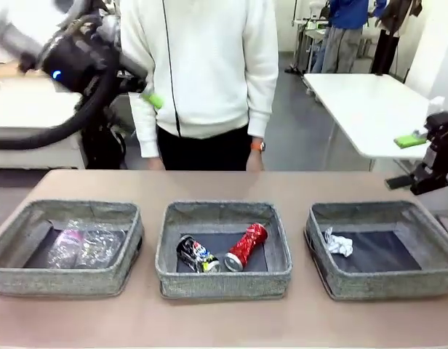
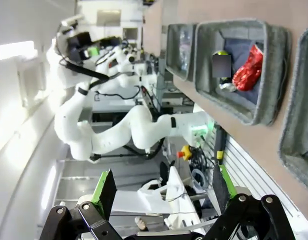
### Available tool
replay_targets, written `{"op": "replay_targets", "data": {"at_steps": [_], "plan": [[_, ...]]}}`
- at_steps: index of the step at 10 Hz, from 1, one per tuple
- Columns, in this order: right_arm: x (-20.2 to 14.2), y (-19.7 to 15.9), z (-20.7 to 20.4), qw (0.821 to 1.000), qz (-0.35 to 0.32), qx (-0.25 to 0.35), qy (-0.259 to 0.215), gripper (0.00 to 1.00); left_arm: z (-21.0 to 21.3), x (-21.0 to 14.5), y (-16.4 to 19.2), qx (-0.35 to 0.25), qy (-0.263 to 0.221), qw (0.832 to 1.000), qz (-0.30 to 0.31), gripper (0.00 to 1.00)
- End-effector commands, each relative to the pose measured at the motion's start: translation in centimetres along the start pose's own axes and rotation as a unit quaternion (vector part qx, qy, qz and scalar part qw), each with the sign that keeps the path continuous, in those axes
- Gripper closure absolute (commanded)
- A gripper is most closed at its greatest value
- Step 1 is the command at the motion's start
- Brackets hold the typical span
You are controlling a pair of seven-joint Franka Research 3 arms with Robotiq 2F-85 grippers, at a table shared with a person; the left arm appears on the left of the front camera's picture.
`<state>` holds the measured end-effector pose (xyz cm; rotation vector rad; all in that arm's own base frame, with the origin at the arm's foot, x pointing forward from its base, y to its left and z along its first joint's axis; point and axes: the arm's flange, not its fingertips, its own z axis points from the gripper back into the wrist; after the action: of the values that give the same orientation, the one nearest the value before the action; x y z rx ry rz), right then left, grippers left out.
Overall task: Sort the waste into the appropriate baskets.
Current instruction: Place the picked waste into the Fabric basket indicated by the person.
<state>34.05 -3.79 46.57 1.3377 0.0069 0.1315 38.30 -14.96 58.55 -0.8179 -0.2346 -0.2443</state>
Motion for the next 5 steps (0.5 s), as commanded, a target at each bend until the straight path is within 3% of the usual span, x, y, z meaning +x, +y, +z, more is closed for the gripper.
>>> {"op": "replay_targets", "data": {"at_steps": [1,2,4,5], "plan": [[0.6,1.1,2.9,0.999,-0.014,0.030,-0.018,0.00,4.1,-3.8,6.3,-0.065,0.040,0.995,0.065,0.00],[0.0,0.9,5.5,0.997,-0.029,0.052,-0.044,0.00,6.3,-5.8,10.2,-0.125,0.046,0.987,0.095,0.00],[-1.8,-0.3,9.8,0.987,-0.041,0.112,-0.106,0.00,8.7,-11.6,16.6,-0.237,-0.038,0.960,0.146,0.00],[-2.4,-0.9,10.6,0.985,-0.052,0.111,-0.121,0.00,8.8,-14.4,18.9,-0.268,-0.081,0.945,0.172,0.00]]}}
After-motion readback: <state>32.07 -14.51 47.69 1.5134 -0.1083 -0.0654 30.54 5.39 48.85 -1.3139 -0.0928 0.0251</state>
